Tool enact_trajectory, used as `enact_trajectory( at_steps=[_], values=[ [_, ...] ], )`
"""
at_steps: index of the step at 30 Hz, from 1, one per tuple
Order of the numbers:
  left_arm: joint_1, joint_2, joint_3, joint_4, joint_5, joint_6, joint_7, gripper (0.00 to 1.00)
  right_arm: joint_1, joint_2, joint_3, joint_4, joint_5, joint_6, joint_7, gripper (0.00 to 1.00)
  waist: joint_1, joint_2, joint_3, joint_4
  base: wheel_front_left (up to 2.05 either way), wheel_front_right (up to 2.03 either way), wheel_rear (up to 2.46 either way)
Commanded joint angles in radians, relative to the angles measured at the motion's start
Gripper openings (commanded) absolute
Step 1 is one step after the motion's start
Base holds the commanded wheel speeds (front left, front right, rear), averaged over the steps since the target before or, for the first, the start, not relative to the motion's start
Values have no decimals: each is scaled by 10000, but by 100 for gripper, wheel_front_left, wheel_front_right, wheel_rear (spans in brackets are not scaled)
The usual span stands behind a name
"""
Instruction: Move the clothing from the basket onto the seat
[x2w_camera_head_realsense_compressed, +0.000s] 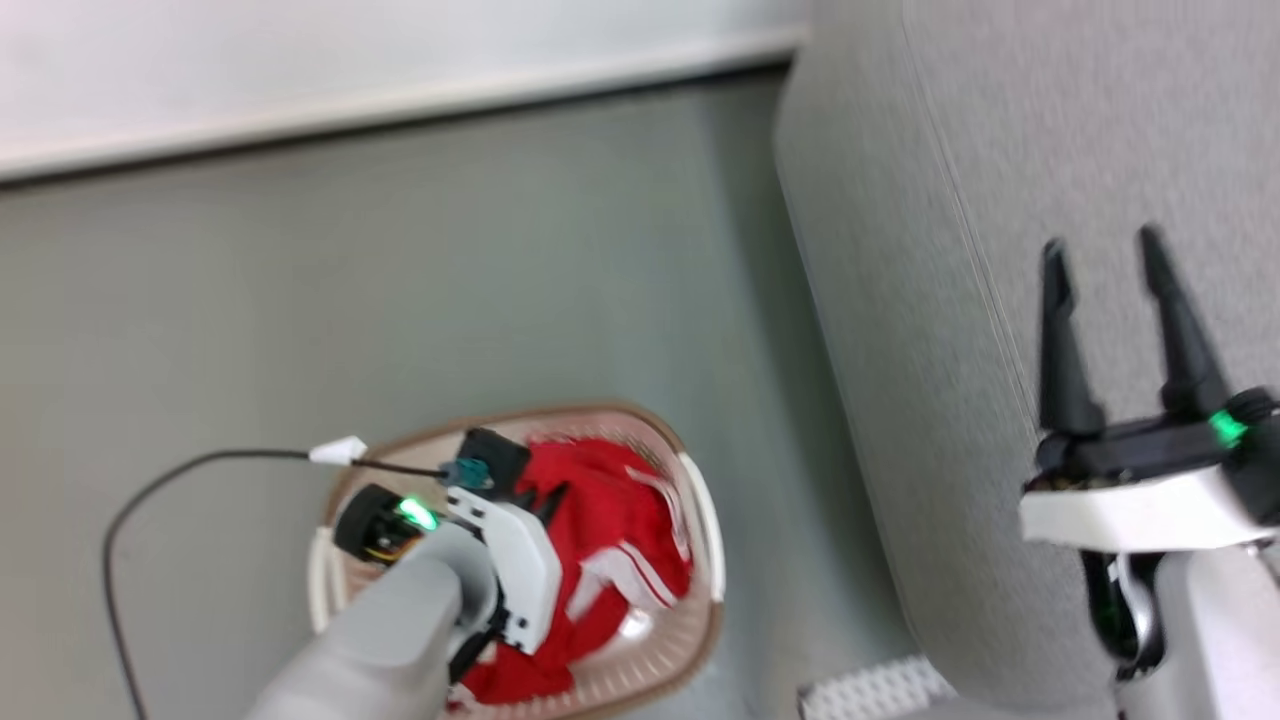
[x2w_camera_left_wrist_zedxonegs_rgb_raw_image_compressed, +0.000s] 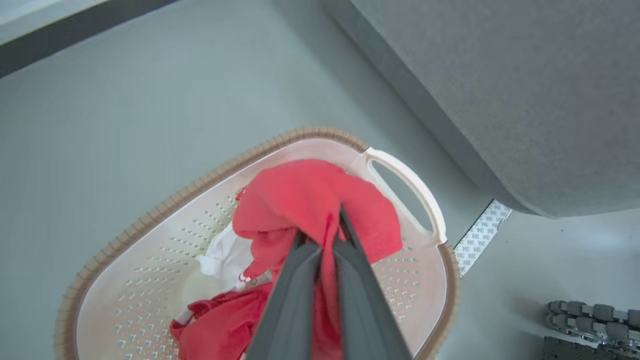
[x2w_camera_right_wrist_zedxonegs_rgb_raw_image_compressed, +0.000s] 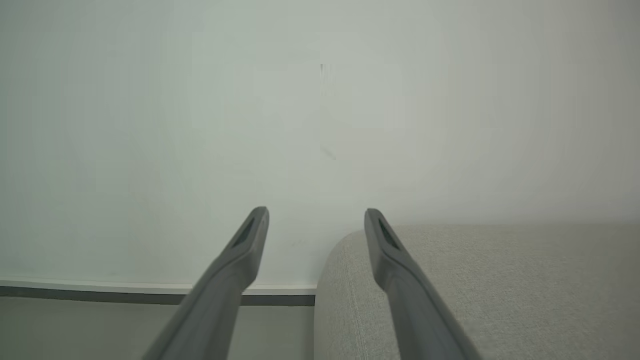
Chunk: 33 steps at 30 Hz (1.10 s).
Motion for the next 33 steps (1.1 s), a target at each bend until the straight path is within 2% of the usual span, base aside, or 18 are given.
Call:
enact_trajectory(
  at_steps=[1,10,19,24,33],
  values=[
    [171,-13,-5,-21,-51,9,-87,0,153,-19,1,84,-112,-21,-23,100,3,0,-913,700,0,0,0],
    [687,-119,382,-663,-466,45,-645,0,737,-117,106,802,-130,-21,-22,100,3,0,-2664,1459,0,0,0],
    [1440,521,1679,-3703,547,855,-637,0,1475,-255,119,1181,105,-21,-22,100,3,0,-3963,2006,0,0,0],
    [1750,922,2270,-5321,1098,1179,-638,0,1794,-288,103,1231,200,-21,-22,100,3,0,-4344,2261,0,0,0],
    [1451,1511,2557,-7178,1477,1586,-506,0,2180,-172,366,1287,364,-21,-22,100,3,0,-4747,2496,0,0,0]
  ],
)
